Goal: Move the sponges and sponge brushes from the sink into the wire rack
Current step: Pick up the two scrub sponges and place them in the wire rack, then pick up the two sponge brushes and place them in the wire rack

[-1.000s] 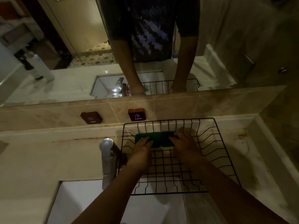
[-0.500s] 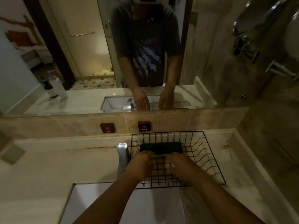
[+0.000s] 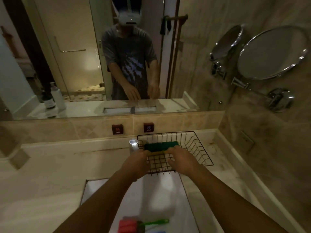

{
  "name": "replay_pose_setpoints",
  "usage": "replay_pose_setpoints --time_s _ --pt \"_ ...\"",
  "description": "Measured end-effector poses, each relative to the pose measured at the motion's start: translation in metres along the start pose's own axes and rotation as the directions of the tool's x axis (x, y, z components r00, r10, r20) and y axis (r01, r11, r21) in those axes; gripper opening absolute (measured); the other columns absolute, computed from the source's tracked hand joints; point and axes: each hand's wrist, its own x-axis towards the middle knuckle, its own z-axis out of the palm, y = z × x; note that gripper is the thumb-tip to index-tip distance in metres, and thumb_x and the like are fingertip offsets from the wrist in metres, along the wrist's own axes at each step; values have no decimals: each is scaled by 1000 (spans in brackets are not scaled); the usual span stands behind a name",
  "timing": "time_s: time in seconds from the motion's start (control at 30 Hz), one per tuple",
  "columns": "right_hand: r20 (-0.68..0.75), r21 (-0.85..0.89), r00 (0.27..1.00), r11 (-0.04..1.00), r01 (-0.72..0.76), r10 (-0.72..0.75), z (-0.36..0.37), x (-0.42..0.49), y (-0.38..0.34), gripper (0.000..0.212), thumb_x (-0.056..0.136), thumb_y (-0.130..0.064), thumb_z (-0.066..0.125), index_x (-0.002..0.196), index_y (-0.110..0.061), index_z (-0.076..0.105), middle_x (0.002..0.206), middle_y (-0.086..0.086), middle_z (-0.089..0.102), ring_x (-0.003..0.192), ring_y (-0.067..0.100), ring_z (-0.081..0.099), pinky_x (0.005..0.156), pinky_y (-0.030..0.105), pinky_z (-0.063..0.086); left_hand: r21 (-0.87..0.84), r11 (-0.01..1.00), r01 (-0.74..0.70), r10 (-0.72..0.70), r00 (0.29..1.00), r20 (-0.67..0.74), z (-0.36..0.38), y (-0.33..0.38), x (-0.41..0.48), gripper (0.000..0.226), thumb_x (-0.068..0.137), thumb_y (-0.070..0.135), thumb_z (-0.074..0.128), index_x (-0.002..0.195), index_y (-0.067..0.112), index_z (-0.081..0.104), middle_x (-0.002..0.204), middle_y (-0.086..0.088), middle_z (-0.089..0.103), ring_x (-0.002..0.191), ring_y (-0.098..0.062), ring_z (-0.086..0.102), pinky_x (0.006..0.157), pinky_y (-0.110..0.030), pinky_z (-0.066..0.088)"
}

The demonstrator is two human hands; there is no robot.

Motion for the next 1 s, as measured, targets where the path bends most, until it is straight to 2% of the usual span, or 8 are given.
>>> replay_pose_setpoints --time_s 0.13,0.23,0.33,0.4,0.57,0.7,0.9,1.0 --pt "-53 -18 999 1000 -9 8 -4 -23 -17 33 92 -29 58 122 -18 56 111 4 59 92 16 55 72 25 43 25 999 -31 32 999 -20 -11 2 -24 35 92 22 56 127 20 51 114 -6 61 88 -23 67 74 -32 60" --pt "-53 -17 998 999 -31 30 -5 -37 -29 36 92 -30 57 125 -16 55 116 6 59 102 21 56 80 30 46 34 998 -45 46 998 -52 -15 2 -38 37 90 26 59 125 19 51 121 -6 57 85 -22 66 72 -33 60" --pt "-53 -41 997 998 -50 48 -2 -48 -37 36 92 -32 55 125 -16 56 120 7 59 107 23 55 83 33 47 81 993 -82 87 994 -63 -12 0 -51 40 87 32 62 125 20 52 129 -5 55 100 -20 62 81 -34 57" --pt "-47 -37 997 998 -56 54 1 -53 -41 34 92 -32 55 123 -17 56 121 6 59 107 22 55 84 32 46 90 991 -96 103 992 -68 -8 -3 -58 41 87 35 62 124 21 53 127 -4 59 107 -19 60 87 -34 56" --pt "-17 -17 998 998 -63 62 6 -58 -50 35 90 -34 60 122 -20 57 118 3 60 107 20 56 87 33 50 112 987 -115 126 987 -95 -3 -10 -68 45 85 36 65 126 22 52 126 -3 61 110 -19 59 87 -31 54" --pt "-3 -15 999 999 -47 47 8 -57 -54 31 91 -33 59 119 -20 58 117 3 61 104 19 57 81 29 47 102 987 -122 133 986 -106 -3 -16 -68 41 85 38 64 122 23 55 123 -1 62 106 -17 60 85 -31 55" --pt "32 31 999 999 -34 33 26 -62 -55 35 91 -35 59 123 -22 59 123 3 61 109 19 56 89 33 48 59 992 -116 121 987 -105 6 -28 -75 37 87 35 62 122 25 57 120 1 65 105 -14 60 85 -27 52" --pt "109 52 994 998 -24 18 39 -64 -56 41 90 -39 60 127 -22 56 126 3 60 111 20 54 92 33 47 53 996 -71 75 993 -86 13 -37 -86 41 87 34 62 125 22 55 120 -2 63 106 -17 58 87 -27 49"
